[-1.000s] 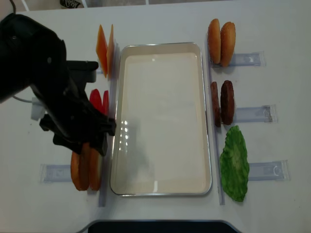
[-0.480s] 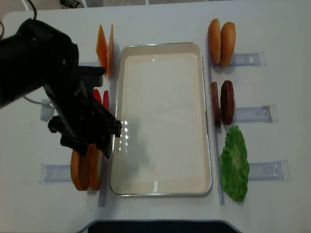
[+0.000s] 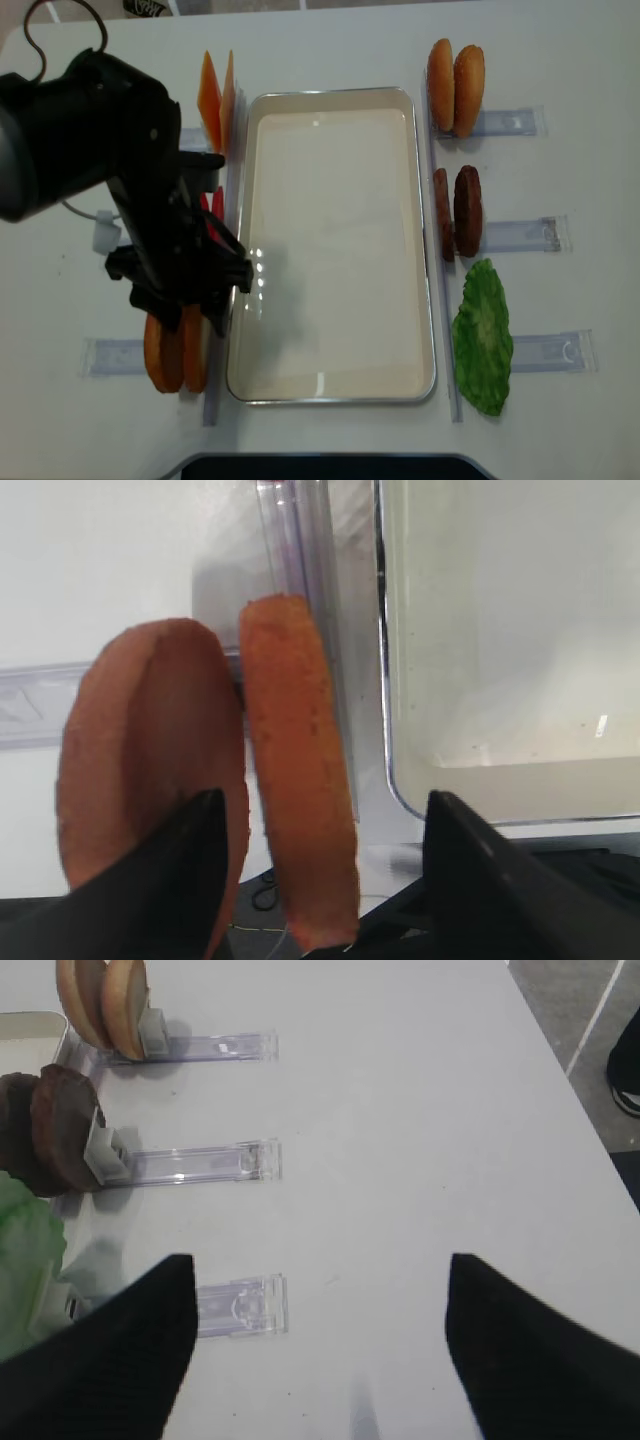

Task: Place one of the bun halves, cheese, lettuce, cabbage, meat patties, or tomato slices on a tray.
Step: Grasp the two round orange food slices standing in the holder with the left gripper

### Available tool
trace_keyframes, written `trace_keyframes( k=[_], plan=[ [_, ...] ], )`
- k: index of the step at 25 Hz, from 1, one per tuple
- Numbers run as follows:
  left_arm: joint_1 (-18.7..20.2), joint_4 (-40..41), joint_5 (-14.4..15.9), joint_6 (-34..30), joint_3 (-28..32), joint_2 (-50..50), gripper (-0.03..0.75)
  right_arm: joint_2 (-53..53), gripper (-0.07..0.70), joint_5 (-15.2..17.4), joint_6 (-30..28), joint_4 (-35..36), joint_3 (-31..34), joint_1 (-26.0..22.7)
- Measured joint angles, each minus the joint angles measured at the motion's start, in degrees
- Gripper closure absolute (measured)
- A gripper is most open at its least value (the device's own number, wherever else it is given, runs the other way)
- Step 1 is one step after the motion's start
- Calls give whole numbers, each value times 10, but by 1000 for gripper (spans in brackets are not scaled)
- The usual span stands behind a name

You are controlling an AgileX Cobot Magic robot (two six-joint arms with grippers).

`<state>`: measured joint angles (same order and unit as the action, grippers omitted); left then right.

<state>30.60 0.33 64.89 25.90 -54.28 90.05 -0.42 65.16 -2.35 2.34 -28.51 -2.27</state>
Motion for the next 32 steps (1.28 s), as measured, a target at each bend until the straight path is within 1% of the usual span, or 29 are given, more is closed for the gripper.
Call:
trace_keyframes(
  k=[3,11,13,21,32],
  plan=[
    [0,9,8,0,0,1,298,0,108,0,0,0,0,0],
    [0,27,33,0,0,1,525,0,108,0,0,0,0,0],
    [0,29,34,-1,0,1,563,0,108,0,0,0,0,0],
    [0,30,35,-4,0,-3,571,0,108,0,0,0,0,0],
    [0,18,43,0,0,-90,571,0,108,0,0,0,0,0]
  ],
)
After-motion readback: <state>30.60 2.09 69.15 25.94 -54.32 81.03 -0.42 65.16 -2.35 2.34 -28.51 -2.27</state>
